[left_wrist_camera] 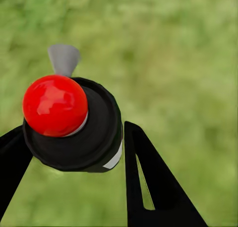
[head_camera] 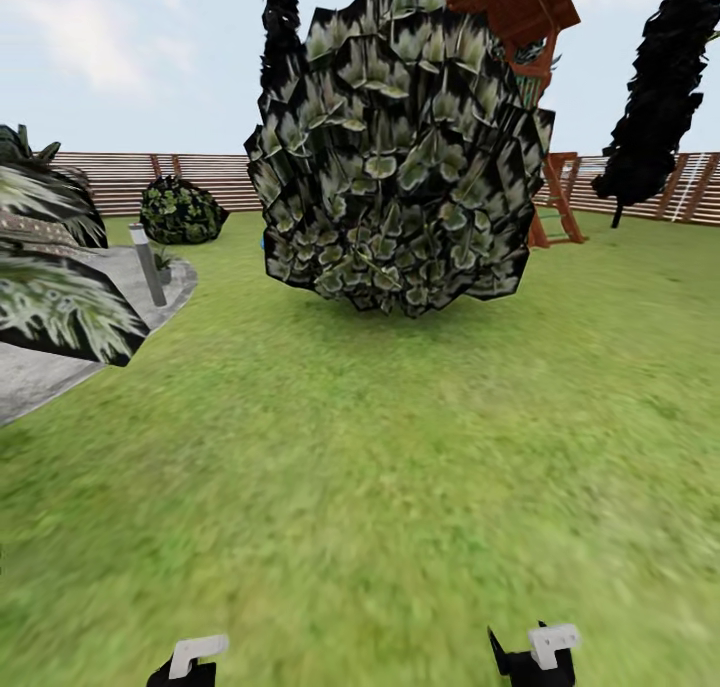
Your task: Pick up the pesticide atomizer in the garden and spray insectifuge to fully cover both potted plants in the garden.
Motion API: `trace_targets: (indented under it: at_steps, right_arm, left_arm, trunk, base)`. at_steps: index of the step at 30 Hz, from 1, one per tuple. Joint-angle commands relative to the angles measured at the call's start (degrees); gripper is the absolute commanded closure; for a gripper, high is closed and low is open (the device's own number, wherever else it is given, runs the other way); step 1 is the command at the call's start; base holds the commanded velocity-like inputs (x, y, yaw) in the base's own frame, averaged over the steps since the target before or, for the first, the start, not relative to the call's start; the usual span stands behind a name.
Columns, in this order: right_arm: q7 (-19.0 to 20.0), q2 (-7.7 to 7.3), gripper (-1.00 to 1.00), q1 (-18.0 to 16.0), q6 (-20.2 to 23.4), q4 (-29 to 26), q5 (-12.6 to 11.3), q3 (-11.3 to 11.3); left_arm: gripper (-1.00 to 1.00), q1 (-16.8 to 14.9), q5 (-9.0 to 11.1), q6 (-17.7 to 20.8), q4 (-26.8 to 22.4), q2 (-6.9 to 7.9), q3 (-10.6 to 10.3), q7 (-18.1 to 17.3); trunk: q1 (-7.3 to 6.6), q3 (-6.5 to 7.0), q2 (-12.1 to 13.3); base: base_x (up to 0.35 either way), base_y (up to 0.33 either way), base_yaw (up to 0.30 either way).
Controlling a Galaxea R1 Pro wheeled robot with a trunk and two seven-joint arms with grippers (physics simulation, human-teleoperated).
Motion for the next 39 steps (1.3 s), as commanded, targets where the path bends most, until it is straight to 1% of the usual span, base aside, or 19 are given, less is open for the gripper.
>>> trace_targets:
  at_steps: [1, 39]
  right_arm:
    - [0.47, -0.02, -1.00, -0.02, -0.16, 0.03, -0.62, 0.19]
    - [0.49, -0.02, -1.00, -0.02, -0.16, 0.03, -0.62, 0.19]
  left_arm:
    - [1.00, -0.06, -0.62, -0.23, 0.10, -0.01, 0.27, 0.24]
    - [1.00, -0.06, -0.58, -0.23, 0.10, -0.02, 0.27, 0.24]
  trunk:
    - [0.02, -0.05, -0.02]
    - [0.02, -0.05, -0.02]
  base:
    - [0.340, -0.102, 0.208]
    - [0.340, -0.102, 0.179]
